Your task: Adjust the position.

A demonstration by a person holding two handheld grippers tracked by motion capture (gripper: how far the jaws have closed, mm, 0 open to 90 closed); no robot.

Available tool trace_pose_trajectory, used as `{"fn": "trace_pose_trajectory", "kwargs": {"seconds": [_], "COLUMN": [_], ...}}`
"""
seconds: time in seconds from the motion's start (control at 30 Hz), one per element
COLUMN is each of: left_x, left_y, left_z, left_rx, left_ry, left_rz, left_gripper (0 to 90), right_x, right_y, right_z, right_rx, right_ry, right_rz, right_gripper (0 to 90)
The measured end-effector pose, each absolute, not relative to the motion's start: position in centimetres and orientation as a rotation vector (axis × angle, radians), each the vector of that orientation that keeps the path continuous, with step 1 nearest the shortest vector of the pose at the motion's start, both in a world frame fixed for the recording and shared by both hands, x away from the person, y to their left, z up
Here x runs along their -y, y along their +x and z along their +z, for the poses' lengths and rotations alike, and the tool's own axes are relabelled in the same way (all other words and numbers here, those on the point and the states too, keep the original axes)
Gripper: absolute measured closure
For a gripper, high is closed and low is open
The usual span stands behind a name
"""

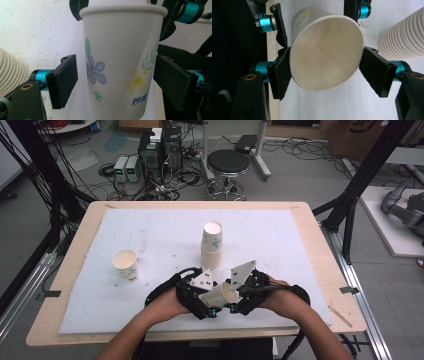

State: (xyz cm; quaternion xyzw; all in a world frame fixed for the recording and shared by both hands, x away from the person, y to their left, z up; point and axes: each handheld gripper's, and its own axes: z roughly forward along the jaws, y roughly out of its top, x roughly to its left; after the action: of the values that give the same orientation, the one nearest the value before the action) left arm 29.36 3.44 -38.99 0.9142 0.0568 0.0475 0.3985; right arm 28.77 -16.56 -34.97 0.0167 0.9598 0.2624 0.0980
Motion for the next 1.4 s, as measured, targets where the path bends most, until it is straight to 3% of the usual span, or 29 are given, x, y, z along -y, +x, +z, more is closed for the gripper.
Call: {"fn": "trace_pose_trajectory", "kwargs": {"seconds": [0.27, 0.43, 0.83, 1.4], "left_x": [-3.1, -3.0, -3.7, -6.4], "left_y": [29.4, 29.3, 29.4, 29.5], "left_z": [-39.1, -39.2, -39.5, -41.2], "left_rx": [-0.137, -0.107, -0.154, -0.319], "left_ry": [2.333, 2.335, 2.28, 2.092], "left_rz": [0.098, 0.077, 0.067, 0.063], "left_gripper": [25.2, 33.3, 33.1, 31.7], "right_x": [16.3, 16.3, 17.8, 23.3], "right_y": [28.6, 28.5, 29.0, 29.4], "right_z": [-35.0, -35.0, -35.3, -36.4], "right_rx": [-2.849, -2.86, -2.823, -2.594], "right_ry": [0.031, 0.031, 0.158, 0.476], "right_rz": [0.746, 0.753, 1.039, 1.439], "right_gripper": [29.1, 29.1, 22.3, 22.2]}}
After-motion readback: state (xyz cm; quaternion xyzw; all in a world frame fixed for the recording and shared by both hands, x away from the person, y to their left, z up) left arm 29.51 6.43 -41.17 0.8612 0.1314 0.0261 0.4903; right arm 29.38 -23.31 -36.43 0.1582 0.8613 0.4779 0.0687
